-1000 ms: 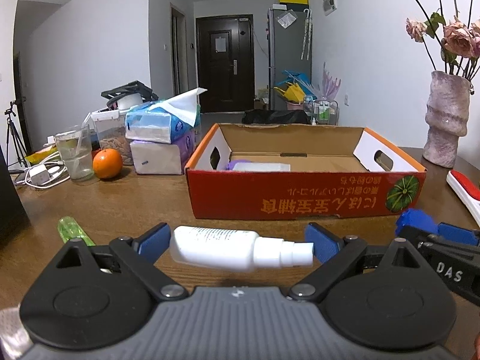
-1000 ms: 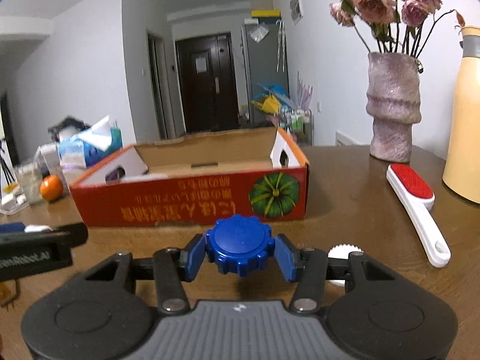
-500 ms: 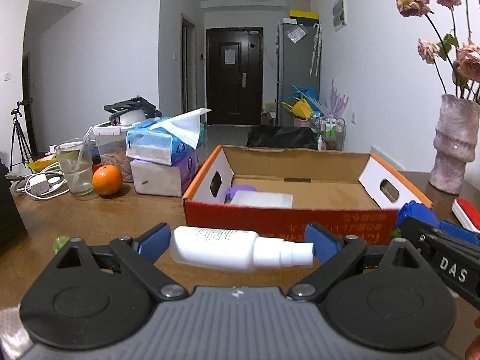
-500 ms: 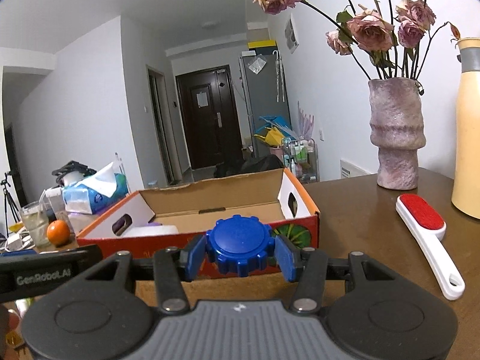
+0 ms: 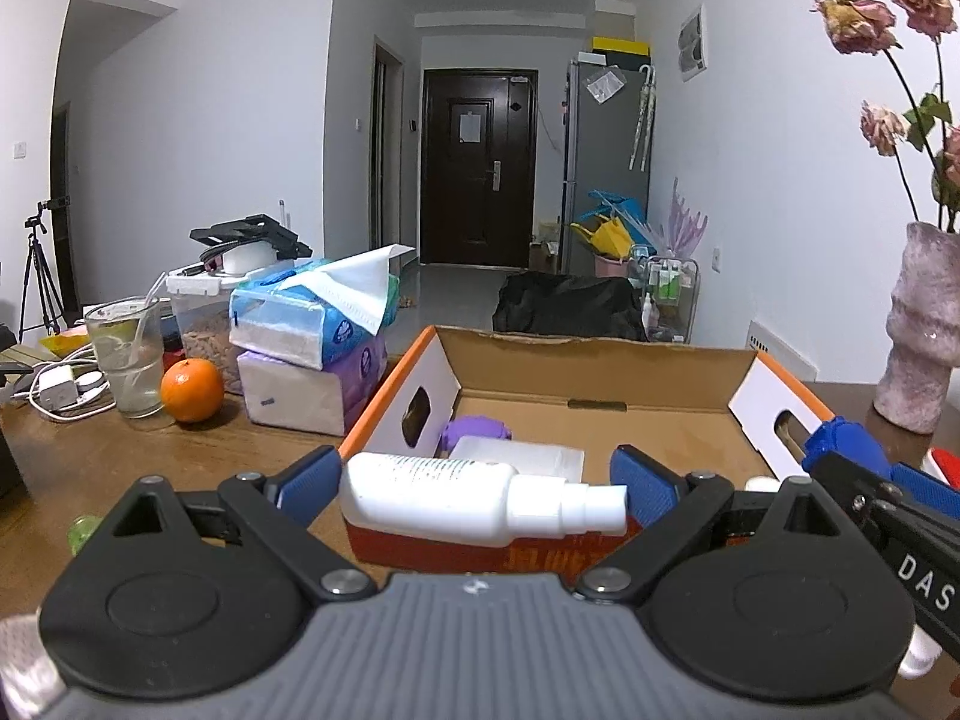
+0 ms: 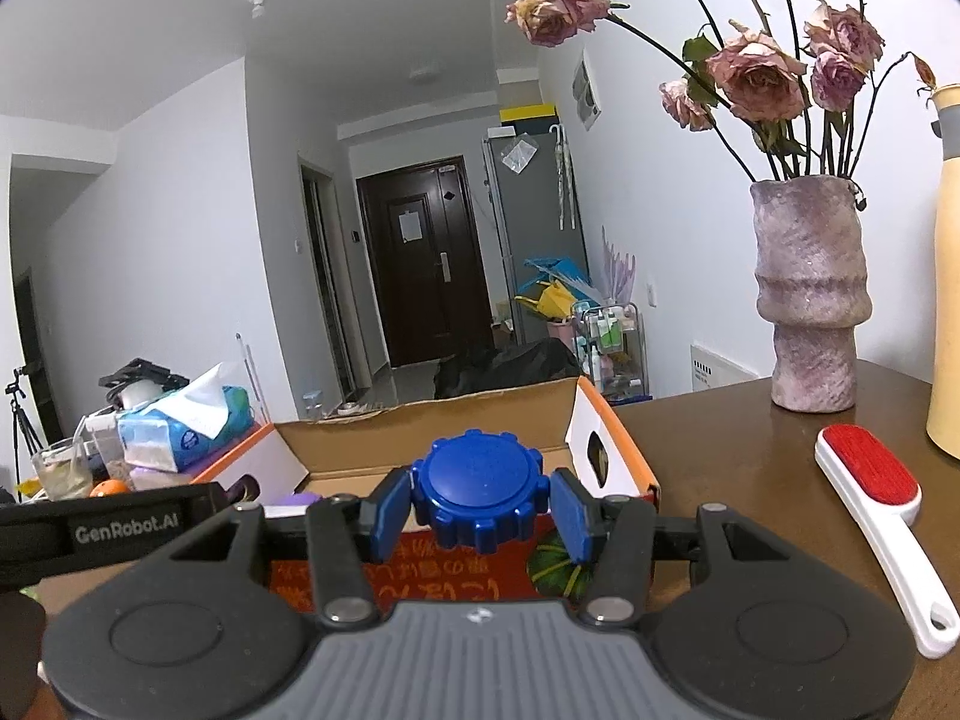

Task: Organize rigid objects
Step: 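Carry the lotion tube and blue cap over the cardboard box with both tools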

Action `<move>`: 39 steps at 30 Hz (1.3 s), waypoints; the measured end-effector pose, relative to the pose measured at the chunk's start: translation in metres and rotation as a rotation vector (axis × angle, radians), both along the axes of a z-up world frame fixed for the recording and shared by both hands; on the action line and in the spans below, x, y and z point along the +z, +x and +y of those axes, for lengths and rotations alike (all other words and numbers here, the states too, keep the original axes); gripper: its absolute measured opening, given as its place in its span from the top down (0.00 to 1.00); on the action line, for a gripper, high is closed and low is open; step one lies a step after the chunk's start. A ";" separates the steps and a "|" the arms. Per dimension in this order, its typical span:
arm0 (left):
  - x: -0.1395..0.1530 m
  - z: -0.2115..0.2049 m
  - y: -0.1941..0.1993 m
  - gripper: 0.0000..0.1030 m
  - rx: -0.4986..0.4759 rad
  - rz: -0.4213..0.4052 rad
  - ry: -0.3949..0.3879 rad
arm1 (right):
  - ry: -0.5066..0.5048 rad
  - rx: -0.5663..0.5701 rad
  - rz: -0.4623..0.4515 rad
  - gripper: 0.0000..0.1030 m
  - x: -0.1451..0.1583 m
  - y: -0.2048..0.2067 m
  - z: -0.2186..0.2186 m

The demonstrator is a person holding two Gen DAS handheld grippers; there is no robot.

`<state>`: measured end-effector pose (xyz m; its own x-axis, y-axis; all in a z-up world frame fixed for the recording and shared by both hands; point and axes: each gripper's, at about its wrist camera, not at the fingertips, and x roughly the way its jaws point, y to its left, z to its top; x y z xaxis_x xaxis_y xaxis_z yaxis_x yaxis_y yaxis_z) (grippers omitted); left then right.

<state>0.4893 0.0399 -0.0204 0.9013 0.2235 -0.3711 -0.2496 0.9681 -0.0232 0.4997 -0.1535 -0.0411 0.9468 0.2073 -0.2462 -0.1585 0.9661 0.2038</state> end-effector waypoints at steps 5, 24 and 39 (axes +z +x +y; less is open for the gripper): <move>0.001 0.000 0.017 0.05 0.000 -0.008 -0.001 | -0.004 0.001 -0.008 0.51 0.000 0.014 0.000; 0.001 0.002 0.076 0.05 -0.016 -0.017 0.012 | -0.037 -0.001 -0.015 0.51 -0.002 0.068 0.006; 0.001 0.006 0.103 0.05 -0.035 -0.026 0.037 | -0.063 0.011 -0.003 0.51 -0.004 0.094 0.011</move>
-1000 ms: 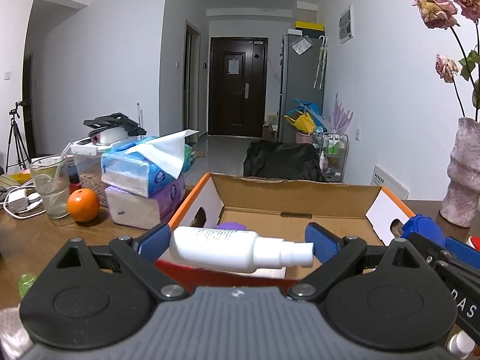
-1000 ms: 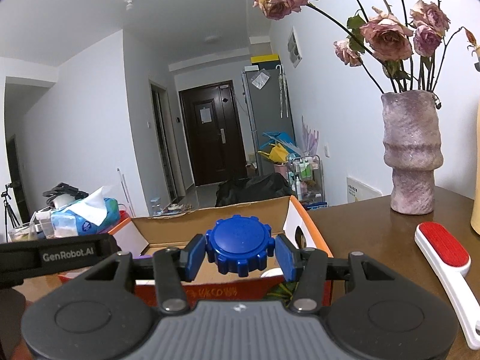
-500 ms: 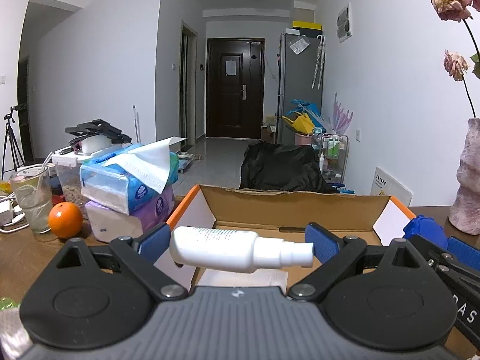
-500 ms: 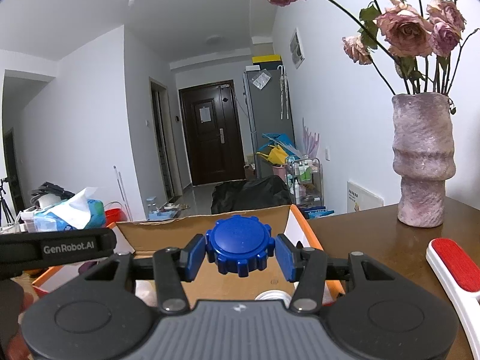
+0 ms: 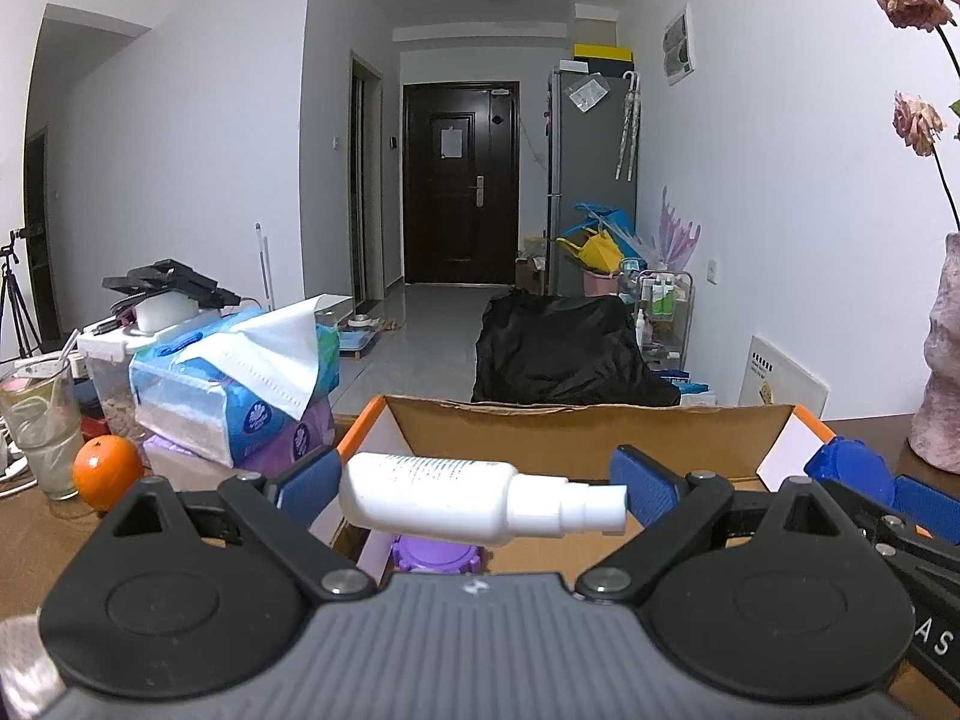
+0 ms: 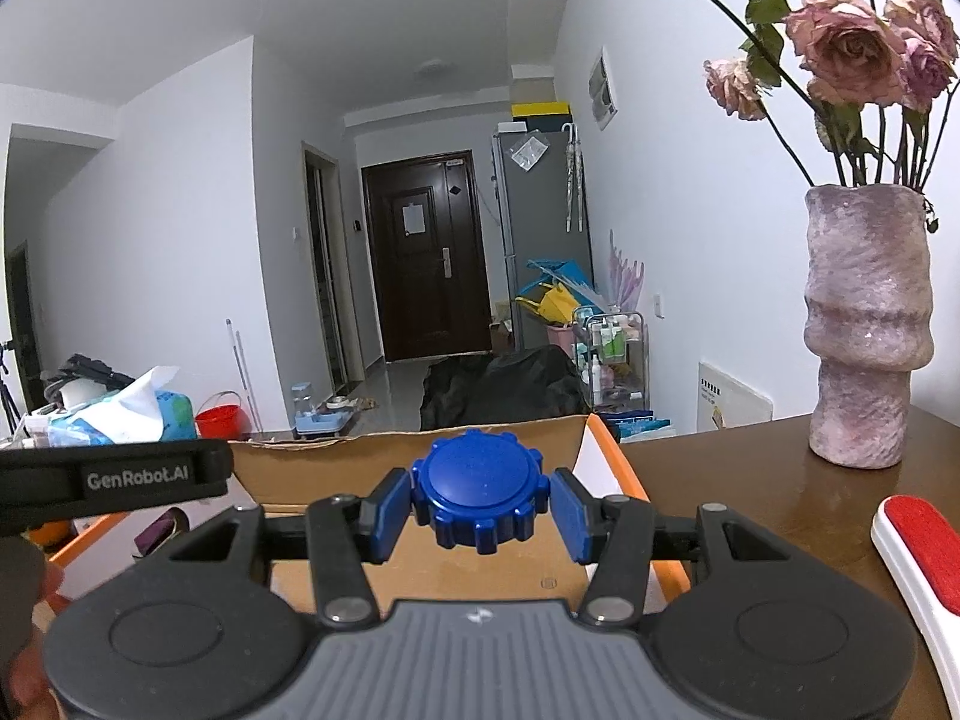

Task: Organize rigid objects
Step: 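Carry the lotion tube and blue cap over the cardboard box with both tools, then open both tools to drop the lotion tube and blue cap into the box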

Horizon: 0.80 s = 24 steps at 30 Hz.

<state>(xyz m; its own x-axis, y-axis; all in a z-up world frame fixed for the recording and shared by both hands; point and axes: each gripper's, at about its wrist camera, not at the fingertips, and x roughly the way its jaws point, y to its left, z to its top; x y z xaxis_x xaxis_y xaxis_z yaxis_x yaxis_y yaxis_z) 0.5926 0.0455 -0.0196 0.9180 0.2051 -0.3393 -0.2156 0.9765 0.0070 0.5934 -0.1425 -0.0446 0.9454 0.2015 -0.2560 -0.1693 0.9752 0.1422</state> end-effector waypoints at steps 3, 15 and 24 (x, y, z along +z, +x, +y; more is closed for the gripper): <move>-0.001 0.000 0.004 0.05 -0.007 0.005 0.006 | -0.007 0.006 0.006 0.51 -0.001 0.003 0.002; -0.003 0.001 0.006 0.00 -0.007 0.006 0.022 | 0.017 0.017 0.039 0.27 -0.001 0.007 -0.004; -0.002 0.004 0.004 0.00 -0.003 0.007 0.003 | -0.001 -0.001 0.000 0.00 0.000 0.001 -0.002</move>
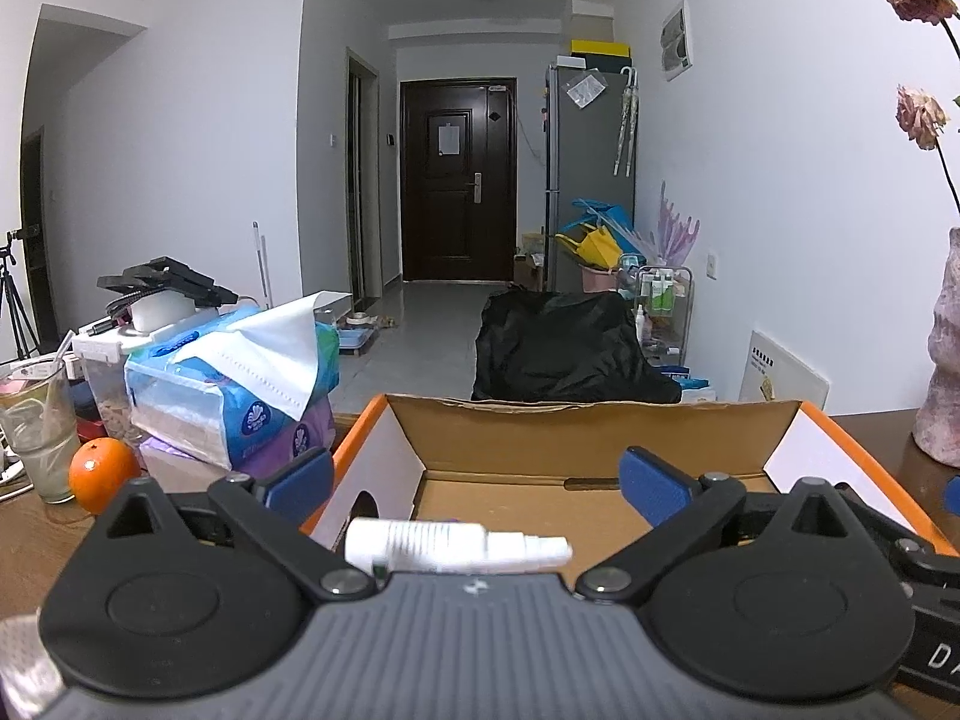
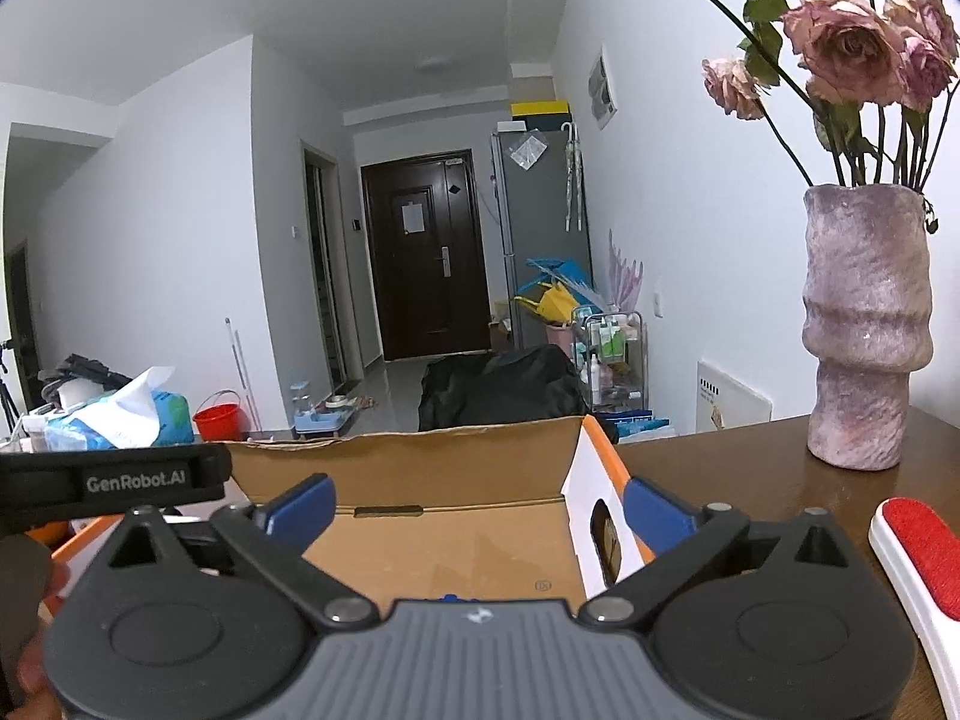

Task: Organize rigid objects
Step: 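Open both tools to drop the lotion tube and blue cap into the box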

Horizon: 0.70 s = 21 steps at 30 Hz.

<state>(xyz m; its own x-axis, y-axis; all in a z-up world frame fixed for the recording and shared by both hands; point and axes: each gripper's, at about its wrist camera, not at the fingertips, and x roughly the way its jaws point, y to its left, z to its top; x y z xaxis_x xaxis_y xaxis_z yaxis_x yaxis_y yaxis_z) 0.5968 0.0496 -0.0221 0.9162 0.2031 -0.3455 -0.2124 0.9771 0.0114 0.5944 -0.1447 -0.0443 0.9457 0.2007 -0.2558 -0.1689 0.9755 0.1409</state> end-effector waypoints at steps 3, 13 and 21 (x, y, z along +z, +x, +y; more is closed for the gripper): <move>0.001 0.000 -0.001 0.00 0.002 -0.001 0.002 | 0.000 -0.004 0.001 0.00 0.001 -0.001 0.000; 0.007 0.002 -0.013 0.00 0.011 -0.012 -0.021 | -0.010 -0.005 -0.016 0.00 0.006 -0.013 -0.002; 0.012 0.001 -0.032 0.00 0.014 -0.025 -0.023 | -0.013 0.000 -0.031 0.00 0.012 -0.034 -0.009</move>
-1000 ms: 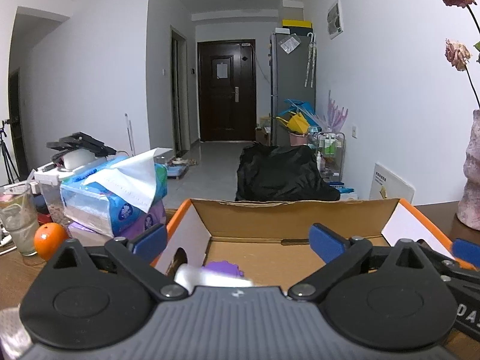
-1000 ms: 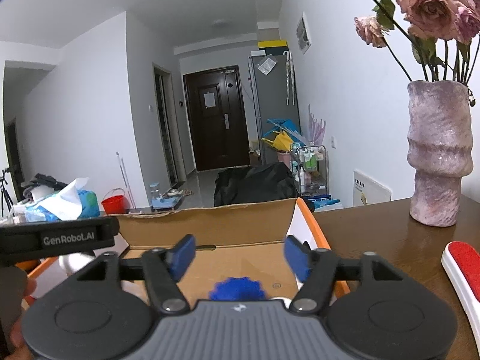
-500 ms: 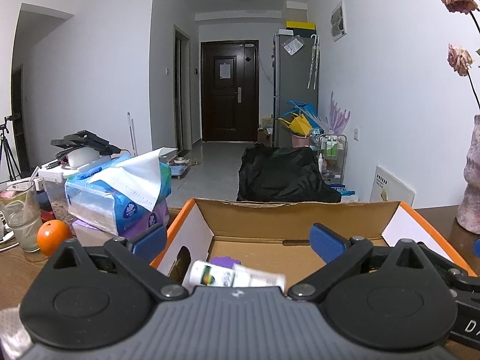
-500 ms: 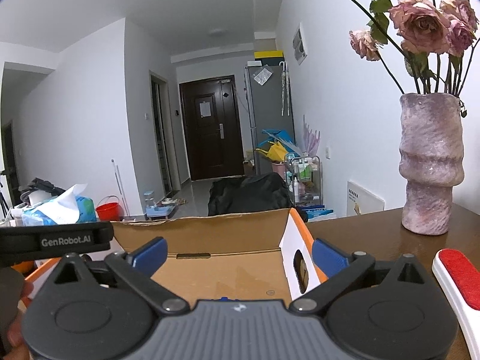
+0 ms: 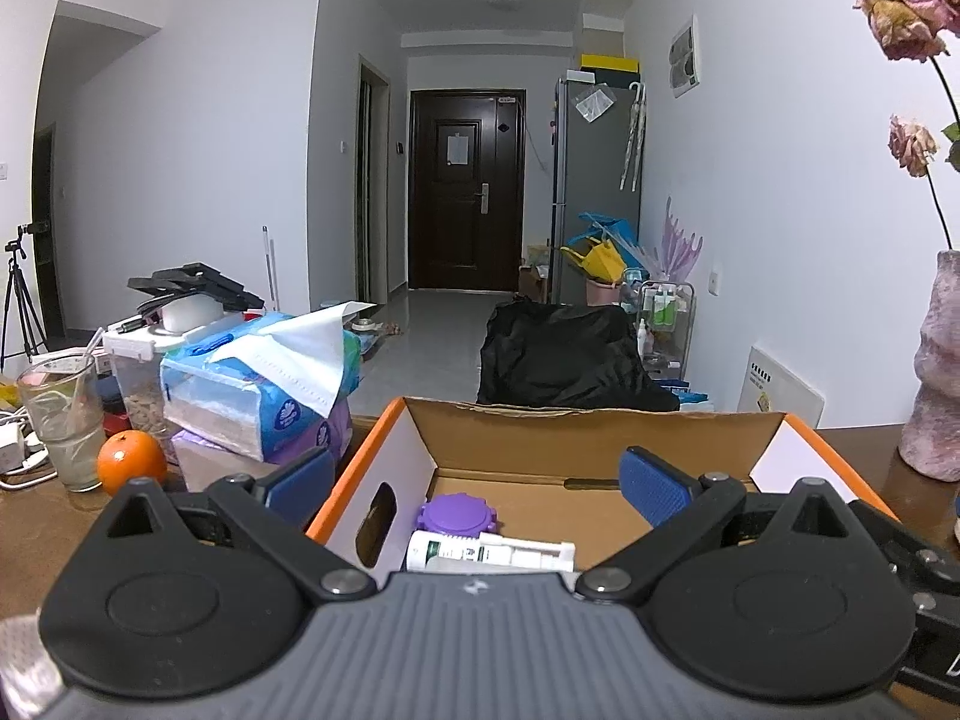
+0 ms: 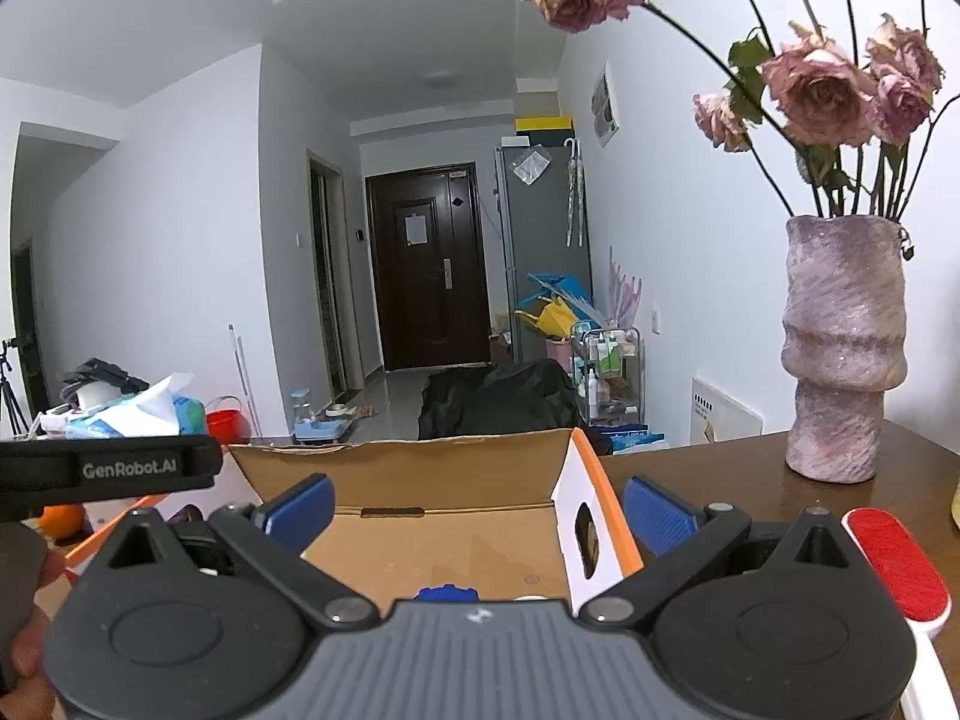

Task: Organize rigid objects
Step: 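Open both tools to drop the lotion tube and blue cap into the box, then withdraw both tools from the cardboard box back over the table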

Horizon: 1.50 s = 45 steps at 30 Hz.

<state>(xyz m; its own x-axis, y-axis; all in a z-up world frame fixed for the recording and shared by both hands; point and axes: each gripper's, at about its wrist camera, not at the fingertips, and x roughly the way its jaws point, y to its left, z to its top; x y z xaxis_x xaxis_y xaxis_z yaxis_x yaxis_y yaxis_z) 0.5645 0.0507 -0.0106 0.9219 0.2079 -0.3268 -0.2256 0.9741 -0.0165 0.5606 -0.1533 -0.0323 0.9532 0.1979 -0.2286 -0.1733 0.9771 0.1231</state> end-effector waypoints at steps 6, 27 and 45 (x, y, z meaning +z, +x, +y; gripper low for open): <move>0.003 0.001 -0.020 0.00 0.007 -0.005 -0.012 | -0.007 -0.002 -0.008 0.00 0.004 -0.020 -0.006; -0.001 0.008 -0.107 0.00 0.053 0.021 -0.043 | -0.057 -0.066 0.010 0.00 0.004 -0.098 -0.043; -0.013 0.019 -0.182 0.00 0.088 0.058 -0.028 | -0.117 -0.098 0.096 0.00 -0.012 -0.150 -0.083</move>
